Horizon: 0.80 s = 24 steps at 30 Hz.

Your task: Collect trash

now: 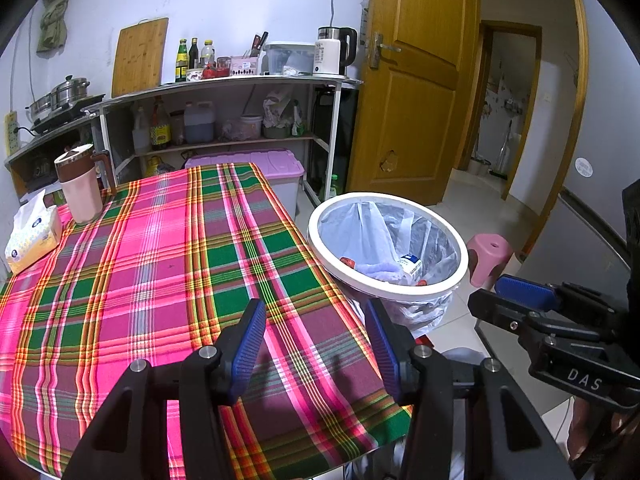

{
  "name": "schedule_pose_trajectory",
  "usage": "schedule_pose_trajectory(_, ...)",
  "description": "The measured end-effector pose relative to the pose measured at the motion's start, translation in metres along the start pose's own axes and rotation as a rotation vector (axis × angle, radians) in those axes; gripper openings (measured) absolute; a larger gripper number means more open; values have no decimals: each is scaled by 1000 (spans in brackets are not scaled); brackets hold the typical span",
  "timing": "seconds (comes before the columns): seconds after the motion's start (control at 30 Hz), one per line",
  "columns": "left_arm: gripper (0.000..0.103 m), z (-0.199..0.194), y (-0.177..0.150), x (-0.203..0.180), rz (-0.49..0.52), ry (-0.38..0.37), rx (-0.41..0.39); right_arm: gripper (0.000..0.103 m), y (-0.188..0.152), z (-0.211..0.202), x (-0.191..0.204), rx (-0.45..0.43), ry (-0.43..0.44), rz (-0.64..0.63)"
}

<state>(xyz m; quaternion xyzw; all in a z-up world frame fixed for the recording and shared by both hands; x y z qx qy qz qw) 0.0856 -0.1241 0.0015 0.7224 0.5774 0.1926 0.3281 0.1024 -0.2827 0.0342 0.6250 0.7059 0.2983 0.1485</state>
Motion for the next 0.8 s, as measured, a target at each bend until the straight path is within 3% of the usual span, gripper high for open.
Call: schedule_pose_trajectory(0.8, 51, 3, -6, 4, -5, 2, 8, 46, 0, -1, -1, 0, -1, 2)
Point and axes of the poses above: each gripper's, at about its wrist camera, not at the fingertips, and z roughly the way its jaws point, x to its left, y to its top, the point moved 4 cm from there along z, roughly the way its jaws point, and after that the axes turned 8 degrees about x, right-handed, at the moved point
